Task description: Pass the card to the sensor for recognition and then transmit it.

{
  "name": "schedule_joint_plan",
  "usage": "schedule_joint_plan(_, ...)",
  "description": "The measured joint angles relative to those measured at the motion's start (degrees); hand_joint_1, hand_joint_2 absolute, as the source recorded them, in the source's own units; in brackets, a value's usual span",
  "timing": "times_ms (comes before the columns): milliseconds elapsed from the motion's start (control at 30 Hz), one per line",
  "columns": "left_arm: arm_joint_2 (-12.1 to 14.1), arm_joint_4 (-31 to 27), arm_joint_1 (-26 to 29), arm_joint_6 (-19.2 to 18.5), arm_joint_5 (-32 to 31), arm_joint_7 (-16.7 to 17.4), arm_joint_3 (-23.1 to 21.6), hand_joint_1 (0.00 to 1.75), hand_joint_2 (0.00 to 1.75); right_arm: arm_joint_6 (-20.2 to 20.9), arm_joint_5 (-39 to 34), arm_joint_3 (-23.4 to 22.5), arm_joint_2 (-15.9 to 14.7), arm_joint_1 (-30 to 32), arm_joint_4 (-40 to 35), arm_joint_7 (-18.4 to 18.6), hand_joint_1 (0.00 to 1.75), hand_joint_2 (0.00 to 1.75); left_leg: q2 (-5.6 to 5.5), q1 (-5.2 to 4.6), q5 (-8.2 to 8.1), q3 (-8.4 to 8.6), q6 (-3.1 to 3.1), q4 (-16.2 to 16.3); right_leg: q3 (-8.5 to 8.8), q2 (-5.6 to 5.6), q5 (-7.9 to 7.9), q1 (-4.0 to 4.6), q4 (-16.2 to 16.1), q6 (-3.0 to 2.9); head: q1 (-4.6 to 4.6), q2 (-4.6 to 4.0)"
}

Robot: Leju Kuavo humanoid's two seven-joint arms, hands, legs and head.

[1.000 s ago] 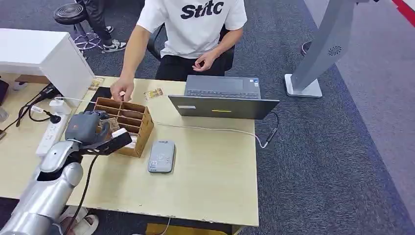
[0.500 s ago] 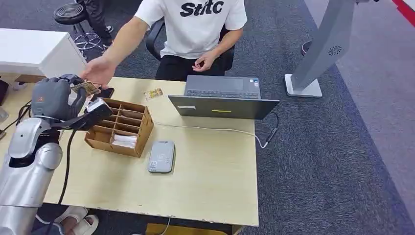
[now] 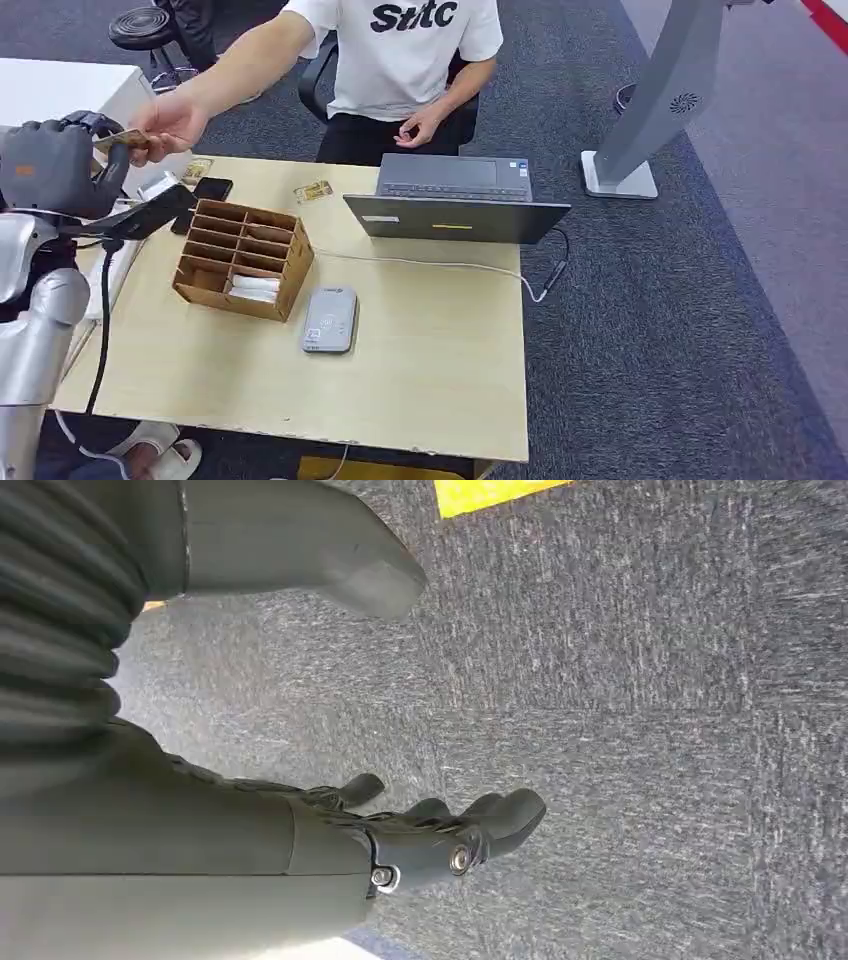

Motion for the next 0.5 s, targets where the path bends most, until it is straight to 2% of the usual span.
schedule_joint_plan(133, 1.42, 1.53, -3.78, -0.13, 1.49, -0.94, 2.32, 1.64, 1.75, 0.0, -0.02, 0.09, 0.0, 0.03, 0.02, 0.17, 0.0, 1.75, 0.07, -0.01, 0.0, 0.0, 0.0, 0.0, -0.03, 0.07, 0.01, 0.0, 0.01, -0.01, -0.02, 0.0)
schedule_joint_plan(200, 1.72, 1.9, -4.17, 0.74, 2.05, -1.7, 3.16, 1.52, 1.75, 0.0, -0.07, 0.09, 0.0, 0.03, 0.02, 0.17, 0.0, 1.75, 0.08, -0.01, 0.0, 0.0, 0.0, 0.0, -0.03, 0.08, 0.01, -0.01, 0.01, -0.01, -0.04, 0.0)
schedule_joint_plan(233, 1.79, 1.9, -4.07, 1.27, 2.4, -2.1, 3.5, 0.16, 1.75, 0.0, -0.07, 0.09, 0.0, 0.03, 0.02, 0.17, 0.0, 1.75, 0.09, 0.0, -0.01, -0.01, 0.0, 0.0, -0.04, 0.11, 0.01, 0.0, 0.01, -0.01, -0.04, 0.0)
schedule_joint_plan(267, 1.79, 1.9, -3.91, 1.92, 2.86, -2.4, 3.91, 0.0, 1.75, 0.0, -0.09, 0.09, 0.0, 0.03, 0.02, 0.2, 0.0, 1.75, 0.09, -0.01, -0.01, -0.01, 0.0, 0.0, -0.05, 0.11, 0.0, 0.0, 0.01, -0.01, -0.02, 0.0)
schedule_joint_plan(400, 1.42, 1.49, -2.98, 4.78, 4.89, -3.3, 5.52, 0.0, 1.75, 0.0, -0.18, 0.11, 0.0, 0.0, 0.09, 0.13, 0.0, 1.75, 0.05, -0.02, -0.02, -0.02, 0.0, -0.01, -0.06, 0.09, -0.02, -0.01, 0.0, -0.01, -0.02, 0.0)
schedule_joint_plan(500, -0.22, -0.75, -0.99, 7.74, 6.84, -4.48, 7.06, 0.0, 1.75, 0.0, -0.17, 0.11, 0.0, -0.04, 0.09, -0.04, 0.0, 1.75, -0.01, -0.02, -0.02, -0.04, 0.0, 0.0, -0.04, 0.01, -0.03, -0.01, -0.01, -0.01, -0.02, 0.0)
